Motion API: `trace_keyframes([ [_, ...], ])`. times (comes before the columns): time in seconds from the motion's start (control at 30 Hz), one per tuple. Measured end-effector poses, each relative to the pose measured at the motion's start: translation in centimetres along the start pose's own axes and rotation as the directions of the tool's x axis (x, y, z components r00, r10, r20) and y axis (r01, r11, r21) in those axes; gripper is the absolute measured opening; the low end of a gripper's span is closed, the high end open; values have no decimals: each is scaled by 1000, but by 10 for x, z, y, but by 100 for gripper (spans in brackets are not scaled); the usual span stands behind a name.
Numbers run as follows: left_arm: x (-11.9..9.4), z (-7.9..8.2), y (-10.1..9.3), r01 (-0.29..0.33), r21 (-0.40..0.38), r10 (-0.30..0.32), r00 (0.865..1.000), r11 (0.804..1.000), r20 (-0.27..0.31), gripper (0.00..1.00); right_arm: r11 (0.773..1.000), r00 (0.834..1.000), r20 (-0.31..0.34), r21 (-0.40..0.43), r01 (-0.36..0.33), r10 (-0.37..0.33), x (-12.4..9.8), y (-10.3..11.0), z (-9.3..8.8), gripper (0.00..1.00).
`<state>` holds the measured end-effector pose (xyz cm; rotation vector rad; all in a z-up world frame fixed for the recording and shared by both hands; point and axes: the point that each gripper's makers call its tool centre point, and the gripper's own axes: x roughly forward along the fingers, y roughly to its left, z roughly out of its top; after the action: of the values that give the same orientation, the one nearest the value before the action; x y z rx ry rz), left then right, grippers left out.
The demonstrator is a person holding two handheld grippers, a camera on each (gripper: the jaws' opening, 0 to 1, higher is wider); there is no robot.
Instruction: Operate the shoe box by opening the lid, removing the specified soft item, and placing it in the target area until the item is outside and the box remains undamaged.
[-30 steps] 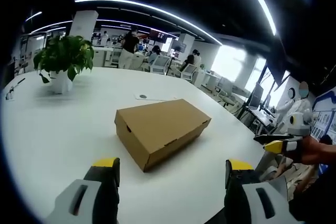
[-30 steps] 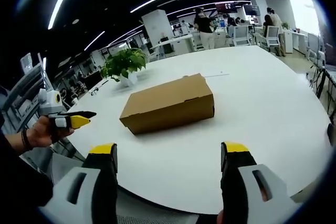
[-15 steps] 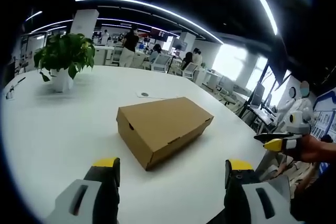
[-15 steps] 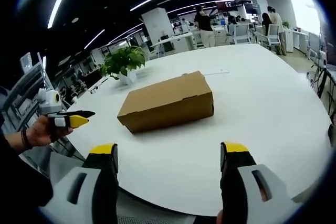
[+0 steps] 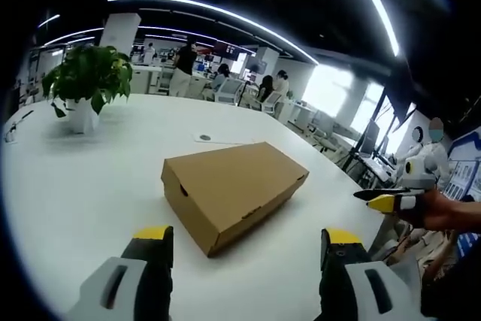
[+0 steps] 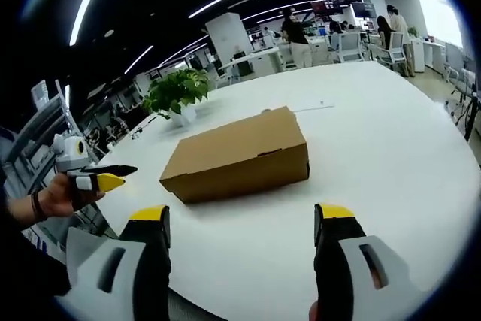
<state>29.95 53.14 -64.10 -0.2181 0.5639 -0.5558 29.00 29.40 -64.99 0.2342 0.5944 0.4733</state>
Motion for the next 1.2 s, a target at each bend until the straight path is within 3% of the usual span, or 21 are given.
trace_keyframes([
  [0.2,18,-3,4,-1,-26,1,1000,1000,-5,78,997,999,32,75,-3,0,21,-20,11,72],
  [0.83,75,-21,23,-6,23,8,997,1000,-83,76,998,1000,-16,56,-11,12,104,-59,30,71],
  [0.93,81,-23,27,2,25,1,995,1000,-96,66,999,999,-41,52,0,2,116,-66,29,69],
  [0.97,82,-24,35,-31,39,35,994,999,-102,63,998,999,-41,56,-1,4,118,-66,29,67],
  [1.2,80,-23,44,-51,13,52,995,999,-89,51,998,998,-55,59,13,-10,128,-65,26,54],
])
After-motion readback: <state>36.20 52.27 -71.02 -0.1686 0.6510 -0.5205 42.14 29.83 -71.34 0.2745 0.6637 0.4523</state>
